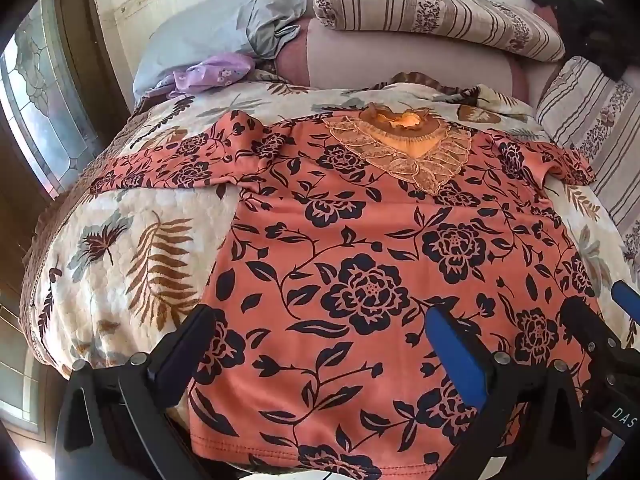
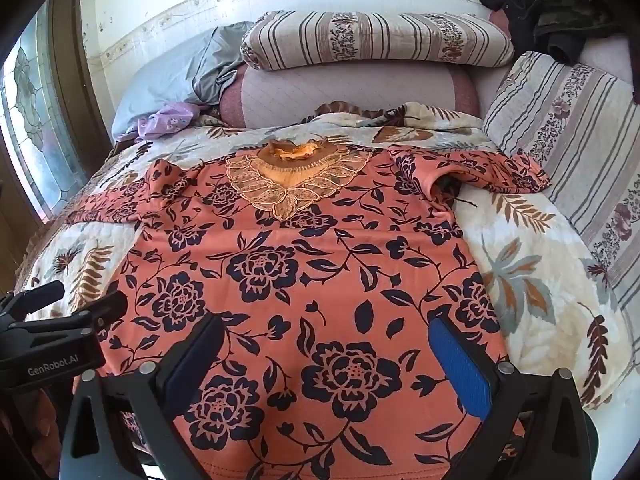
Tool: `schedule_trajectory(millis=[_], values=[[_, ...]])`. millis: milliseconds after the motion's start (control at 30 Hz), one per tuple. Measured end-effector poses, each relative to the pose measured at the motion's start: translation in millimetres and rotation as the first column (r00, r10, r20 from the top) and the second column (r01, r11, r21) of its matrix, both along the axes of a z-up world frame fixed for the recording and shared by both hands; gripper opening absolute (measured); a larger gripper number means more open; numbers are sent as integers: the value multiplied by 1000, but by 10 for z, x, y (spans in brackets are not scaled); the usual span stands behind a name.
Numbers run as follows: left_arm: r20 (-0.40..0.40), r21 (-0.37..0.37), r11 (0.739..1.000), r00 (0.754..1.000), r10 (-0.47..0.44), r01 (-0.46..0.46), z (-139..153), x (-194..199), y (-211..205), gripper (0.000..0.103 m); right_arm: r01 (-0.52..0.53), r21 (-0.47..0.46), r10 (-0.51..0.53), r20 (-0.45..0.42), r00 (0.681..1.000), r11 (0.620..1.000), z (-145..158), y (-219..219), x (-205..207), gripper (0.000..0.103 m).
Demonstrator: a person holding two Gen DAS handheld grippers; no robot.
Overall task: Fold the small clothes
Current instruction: 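Position both grippers above the hem of the coral blouse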
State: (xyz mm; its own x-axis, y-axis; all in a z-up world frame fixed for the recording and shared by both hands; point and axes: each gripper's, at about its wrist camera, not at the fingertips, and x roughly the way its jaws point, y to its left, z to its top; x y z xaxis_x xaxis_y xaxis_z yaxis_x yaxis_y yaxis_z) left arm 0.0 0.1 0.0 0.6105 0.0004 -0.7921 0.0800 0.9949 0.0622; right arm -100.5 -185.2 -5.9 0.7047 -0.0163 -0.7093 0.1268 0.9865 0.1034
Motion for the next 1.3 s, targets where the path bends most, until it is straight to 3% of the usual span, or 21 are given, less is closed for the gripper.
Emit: schedule_trajectory(millis=[467,700,967,1167,1300], values=[[6,32,999,1000,-19,19,10,-8,-72,103,1,39,-1,2,1000,999,-57,-56,15,103],[21,84,996,999,-32,30,29,-25,-138,103,7,51,-7,0,1000,999,-67,-86,15,103],[15,36,999,1000,-24,23,-52,55,-28,103,-3,74,5,-31,999,997,-151,-143,69,103],[-27,21,999,999,41,-41,-199,223,196,103,64,102,-59,-59,997,993,-234,-380,157,103],[-17,23,999,999,30,-29,-196,266,151,103,68,98,-62,-65,996,993,-258,-425,220,103]])
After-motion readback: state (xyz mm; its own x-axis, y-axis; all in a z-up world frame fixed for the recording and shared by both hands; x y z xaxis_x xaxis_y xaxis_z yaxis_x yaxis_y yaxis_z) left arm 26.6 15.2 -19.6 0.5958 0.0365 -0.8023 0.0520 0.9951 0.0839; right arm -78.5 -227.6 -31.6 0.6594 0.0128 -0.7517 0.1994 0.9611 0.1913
